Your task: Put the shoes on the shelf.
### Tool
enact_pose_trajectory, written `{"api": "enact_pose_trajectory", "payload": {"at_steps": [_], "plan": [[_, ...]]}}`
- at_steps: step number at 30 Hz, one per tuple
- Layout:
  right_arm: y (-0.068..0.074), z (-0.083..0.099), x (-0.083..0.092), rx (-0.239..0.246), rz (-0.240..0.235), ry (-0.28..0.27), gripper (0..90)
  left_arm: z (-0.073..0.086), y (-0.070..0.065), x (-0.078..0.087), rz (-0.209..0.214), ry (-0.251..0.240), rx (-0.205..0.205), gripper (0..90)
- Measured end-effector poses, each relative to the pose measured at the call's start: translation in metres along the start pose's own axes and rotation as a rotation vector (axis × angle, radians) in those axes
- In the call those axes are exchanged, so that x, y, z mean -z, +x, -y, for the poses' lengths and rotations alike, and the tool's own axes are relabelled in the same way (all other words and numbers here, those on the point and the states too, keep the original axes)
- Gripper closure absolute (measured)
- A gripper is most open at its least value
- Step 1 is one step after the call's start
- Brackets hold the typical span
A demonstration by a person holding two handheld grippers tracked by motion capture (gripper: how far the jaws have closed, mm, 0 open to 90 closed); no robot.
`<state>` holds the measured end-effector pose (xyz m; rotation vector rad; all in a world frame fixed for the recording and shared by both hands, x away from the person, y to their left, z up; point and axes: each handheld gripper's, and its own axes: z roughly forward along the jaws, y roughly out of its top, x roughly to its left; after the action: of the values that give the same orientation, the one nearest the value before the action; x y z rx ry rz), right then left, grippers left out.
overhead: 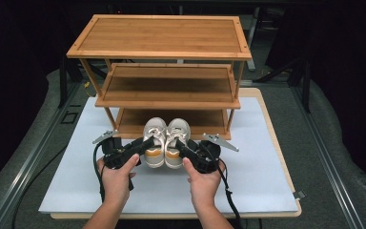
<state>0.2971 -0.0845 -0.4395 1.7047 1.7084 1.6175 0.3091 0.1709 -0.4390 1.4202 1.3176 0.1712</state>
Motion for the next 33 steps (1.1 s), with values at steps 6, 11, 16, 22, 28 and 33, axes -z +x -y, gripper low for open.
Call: {"api": "enact_pose_trajectory", "payload": {"at_steps": [6,11,16,22,28,33], "plan": [[0.005,-0.008,0.005,0.009,-0.002,-0.006,51.3,-0.005,-0.004,0.005,0.014,-0.005,0.002,47.0],[0.012,-0.014,0.01,0.034,0.009,-0.01,51.3,-0.009,-0.009,0.01,0.017,-0.014,-0.006,47.1],[0.019,-0.019,0.014,0.046,0.006,-0.02,51.3,-0.015,-0.013,0.015,0.017,-0.023,-0.019,47.1],[0.023,-0.024,0.015,0.051,0.003,-0.019,51.3,-0.021,-0.016,0.018,0.011,-0.027,-0.024,47.1],[0.027,-0.03,0.018,0.062,0.0,-0.027,51.3,-0.027,-0.02,0.02,0.02,-0.038,-0.032,47.1],[0.028,-0.037,0.019,0.075,0.01,-0.023,51.3,-0.033,-0.024,0.018,0.021,-0.036,-0.04,47.1]]}}
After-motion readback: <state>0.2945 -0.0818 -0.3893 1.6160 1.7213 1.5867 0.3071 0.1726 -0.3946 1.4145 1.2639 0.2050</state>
